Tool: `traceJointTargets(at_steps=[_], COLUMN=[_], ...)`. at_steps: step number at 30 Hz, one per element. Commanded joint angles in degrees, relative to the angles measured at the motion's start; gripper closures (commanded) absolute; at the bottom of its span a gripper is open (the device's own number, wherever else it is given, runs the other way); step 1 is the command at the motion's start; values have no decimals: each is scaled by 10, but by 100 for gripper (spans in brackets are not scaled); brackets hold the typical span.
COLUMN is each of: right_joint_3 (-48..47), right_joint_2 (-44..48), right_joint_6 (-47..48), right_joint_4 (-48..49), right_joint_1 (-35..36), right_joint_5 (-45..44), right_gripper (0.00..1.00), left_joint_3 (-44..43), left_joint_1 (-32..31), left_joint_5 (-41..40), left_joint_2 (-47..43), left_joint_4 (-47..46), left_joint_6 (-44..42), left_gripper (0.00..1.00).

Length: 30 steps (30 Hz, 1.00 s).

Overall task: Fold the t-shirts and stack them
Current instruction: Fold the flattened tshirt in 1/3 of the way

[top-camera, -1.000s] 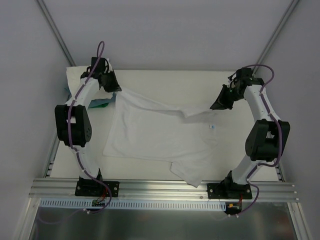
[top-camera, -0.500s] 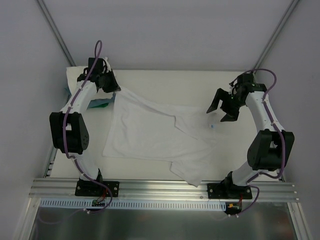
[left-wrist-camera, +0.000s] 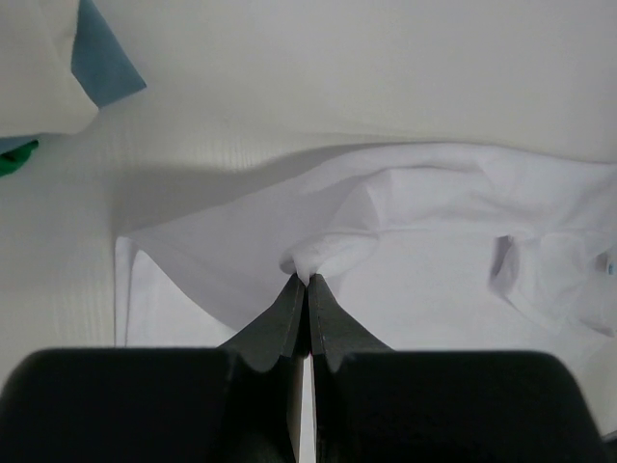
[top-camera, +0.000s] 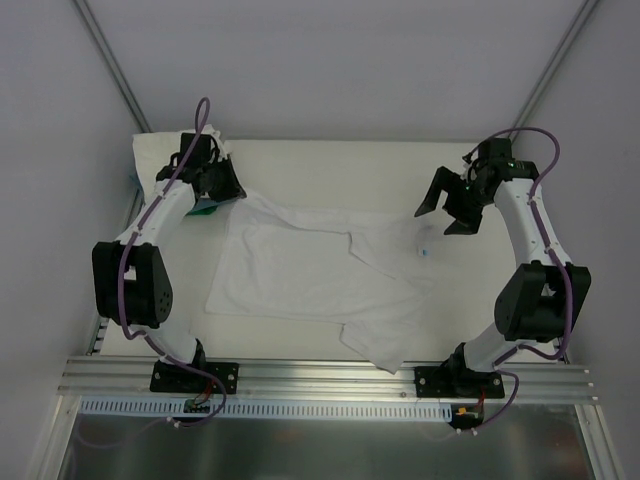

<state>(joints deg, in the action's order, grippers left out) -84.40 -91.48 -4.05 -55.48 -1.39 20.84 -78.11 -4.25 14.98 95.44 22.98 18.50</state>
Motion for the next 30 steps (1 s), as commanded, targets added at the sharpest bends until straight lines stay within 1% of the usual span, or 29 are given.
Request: traceJointTargets(at_steps=[1, 8, 15, 16, 17, 18, 19, 20, 21, 22, 26, 28, 30], right_joint_3=[-26, -32, -36, -36, -36, -36, -35, -36, -37, -38, -39, -40, -40], right_joint_2=[-5, -6, -8, -8, -9, -9, -7, -6, -7, -8, -9, -10, -12], right_joint_6=[-5, -7, -9, -8, -10, -10, -9, -10, -10, -10, -10, -10, -12], right_joint_4=[-7, -6, -4, -4, -3, -3, -2, -2, -3, -3, -2, 0, 2], right_joint_1=[6, 9, 9, 10, 9, 9, 9, 9, 10, 10, 10, 9, 9], right_joint_5=[8, 17, 21, 21, 22, 22, 22, 21, 21, 21, 24, 25, 29], right_gripper=[2, 2, 1, 1, 1, 1, 1, 1, 1, 1, 1, 1, 1], left_joint_3=[29, 91, 115, 116, 116, 117, 124, 131, 138, 153, 170, 169, 164], left_joint_1=[-15, -32, -37, -37, -39, -39, -39, -40, -41, -41, -41, -41, -41], left_joint_5=[6, -12, -30, -33, -43, -43, -53, -63, -75, -81, -94, -93, -87], left_joint_2=[-43, -82, -88, -88, -87, -88, -92, -97, -102, -116, -150, -149, -129], left_joint_4=[-24, -25, -8, -2, 18, 27, 36, 42, 44, 40, 9, 0, 2], left_joint_6=[3, 4, -7, -9, -9, -9, -8, -6, -2, -4, 2, 3, 3], left_gripper=[100, 100, 100, 97, 80, 67, 58, 45, 5, 1, 1, 1, 1])
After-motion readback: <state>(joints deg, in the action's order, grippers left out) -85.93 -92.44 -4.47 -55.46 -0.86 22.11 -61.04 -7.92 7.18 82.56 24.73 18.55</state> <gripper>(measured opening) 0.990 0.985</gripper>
